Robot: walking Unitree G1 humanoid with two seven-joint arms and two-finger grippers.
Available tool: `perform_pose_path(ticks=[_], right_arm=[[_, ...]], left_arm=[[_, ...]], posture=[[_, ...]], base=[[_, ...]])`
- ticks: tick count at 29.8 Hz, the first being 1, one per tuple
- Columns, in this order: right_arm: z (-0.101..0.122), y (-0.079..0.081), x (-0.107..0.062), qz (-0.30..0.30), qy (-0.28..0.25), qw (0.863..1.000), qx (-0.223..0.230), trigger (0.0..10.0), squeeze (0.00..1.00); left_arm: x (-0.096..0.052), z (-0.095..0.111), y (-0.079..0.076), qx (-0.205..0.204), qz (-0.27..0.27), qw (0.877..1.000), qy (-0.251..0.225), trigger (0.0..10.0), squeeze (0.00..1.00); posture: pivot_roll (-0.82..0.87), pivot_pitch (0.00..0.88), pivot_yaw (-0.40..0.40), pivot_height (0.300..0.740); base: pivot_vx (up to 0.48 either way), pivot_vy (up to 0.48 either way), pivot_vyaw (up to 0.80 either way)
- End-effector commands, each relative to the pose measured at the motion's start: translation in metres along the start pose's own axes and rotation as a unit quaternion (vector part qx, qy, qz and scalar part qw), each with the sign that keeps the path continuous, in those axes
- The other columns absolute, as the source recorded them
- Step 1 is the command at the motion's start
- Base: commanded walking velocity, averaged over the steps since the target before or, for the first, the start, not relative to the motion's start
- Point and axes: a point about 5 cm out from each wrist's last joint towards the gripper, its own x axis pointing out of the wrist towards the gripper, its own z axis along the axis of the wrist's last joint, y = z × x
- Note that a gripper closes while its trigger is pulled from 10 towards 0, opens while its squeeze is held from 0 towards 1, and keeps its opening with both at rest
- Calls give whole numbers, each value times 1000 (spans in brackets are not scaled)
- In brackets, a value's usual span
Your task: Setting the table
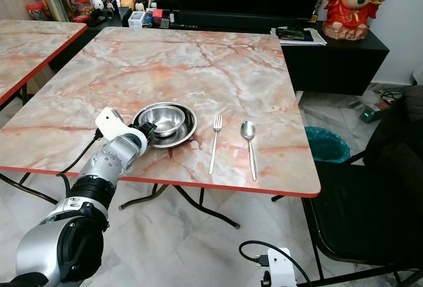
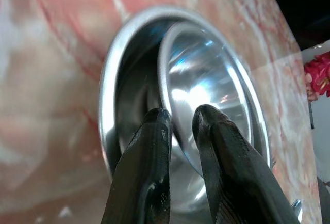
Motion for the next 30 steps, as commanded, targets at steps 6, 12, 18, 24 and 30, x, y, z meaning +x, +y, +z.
perform_pose_path(ticks=[6, 12, 18, 24, 30], right_arm=[[7, 2, 1, 1, -6, 1000, 3, 10000, 0], [8, 3, 2, 3, -7, 1000, 2, 10000, 0], [9, 4, 2, 4, -10, 1000, 4, 10000, 0], [10, 6, 2, 8, -15, 1000, 7, 10000, 0], [12, 8, 1, 10, -25, 1000, 13, 10000, 0]], left_arm=[[-5, 27, -21, 49, -38, 998, -27, 10000, 0], [-13, 50, -28, 95, -73, 991, -59, 10000, 0], [-32, 85, -22, 257, -106, 935, -220, 10000, 0], [-45, 91, 17, 342, -67, 896, -277, 10000, 0], [-62, 98, 57, 375, -20, 872, -315, 10000, 0]], posture=[[3, 0, -26, 740], [9, 0, -27, 740], [12, 0, -22, 740], [17, 0, -14, 740], [30, 0, -14, 740]], base=[[0, 0, 0], [0, 0, 0], [0, 0, 0], [0, 0, 0], [0, 0, 0]])
